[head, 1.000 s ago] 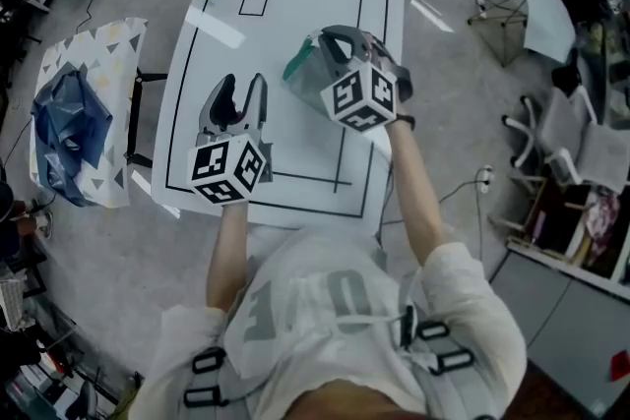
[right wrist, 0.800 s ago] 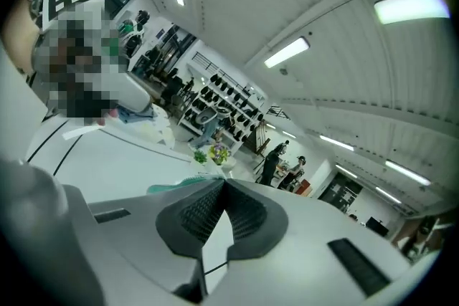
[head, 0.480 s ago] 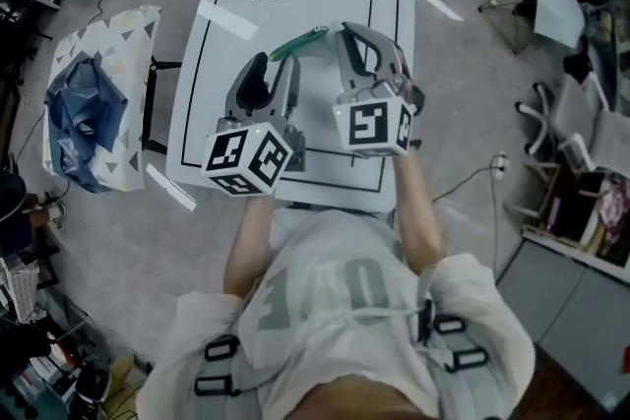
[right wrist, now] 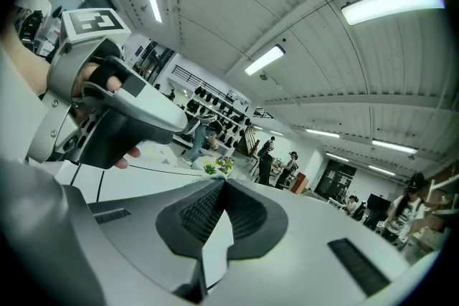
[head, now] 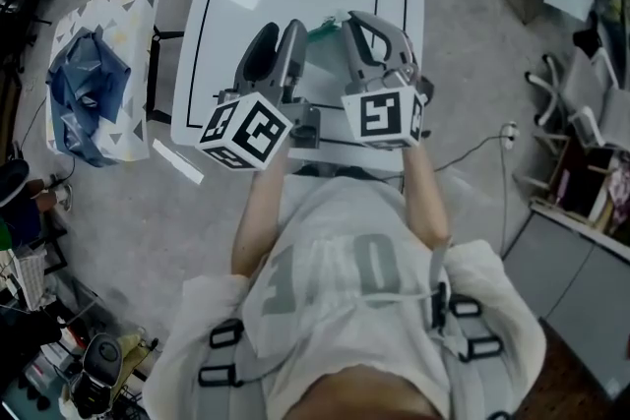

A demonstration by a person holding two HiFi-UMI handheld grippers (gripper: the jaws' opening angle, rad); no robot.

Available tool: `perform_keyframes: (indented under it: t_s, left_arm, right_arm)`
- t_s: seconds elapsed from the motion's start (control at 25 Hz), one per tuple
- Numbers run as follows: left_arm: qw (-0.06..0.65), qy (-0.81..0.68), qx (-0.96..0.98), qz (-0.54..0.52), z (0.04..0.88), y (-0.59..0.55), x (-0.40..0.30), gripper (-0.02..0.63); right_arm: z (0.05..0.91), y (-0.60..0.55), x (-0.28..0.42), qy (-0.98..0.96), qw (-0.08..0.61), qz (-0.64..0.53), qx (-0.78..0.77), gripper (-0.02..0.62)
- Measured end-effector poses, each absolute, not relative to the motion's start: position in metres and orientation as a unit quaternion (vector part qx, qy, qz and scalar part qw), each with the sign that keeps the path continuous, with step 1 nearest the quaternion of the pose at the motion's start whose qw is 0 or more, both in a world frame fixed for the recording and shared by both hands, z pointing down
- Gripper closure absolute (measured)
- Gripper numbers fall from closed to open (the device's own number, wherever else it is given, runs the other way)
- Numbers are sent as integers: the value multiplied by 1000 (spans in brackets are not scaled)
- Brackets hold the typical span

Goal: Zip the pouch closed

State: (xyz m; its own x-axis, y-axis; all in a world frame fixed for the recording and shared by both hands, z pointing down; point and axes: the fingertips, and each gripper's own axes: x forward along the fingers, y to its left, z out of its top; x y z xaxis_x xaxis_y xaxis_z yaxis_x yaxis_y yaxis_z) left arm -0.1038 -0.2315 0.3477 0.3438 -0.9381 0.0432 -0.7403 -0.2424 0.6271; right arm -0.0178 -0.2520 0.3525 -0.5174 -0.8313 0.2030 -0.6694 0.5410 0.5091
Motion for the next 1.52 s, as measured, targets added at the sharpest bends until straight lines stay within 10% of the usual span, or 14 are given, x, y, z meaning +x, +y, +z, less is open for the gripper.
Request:
perform_keyframes:
  t_s: [0.64,1.52]
  left_arm:
    - [540,-317,657,-421,353,-226,-85,405]
    - [609,-223,604,-464,359,-226,-69,469]
  right_arm:
    - [350,-231,-31,-859,207,-186,430,588]
    - [357,-220,-33,-866,197,-162,430,588]
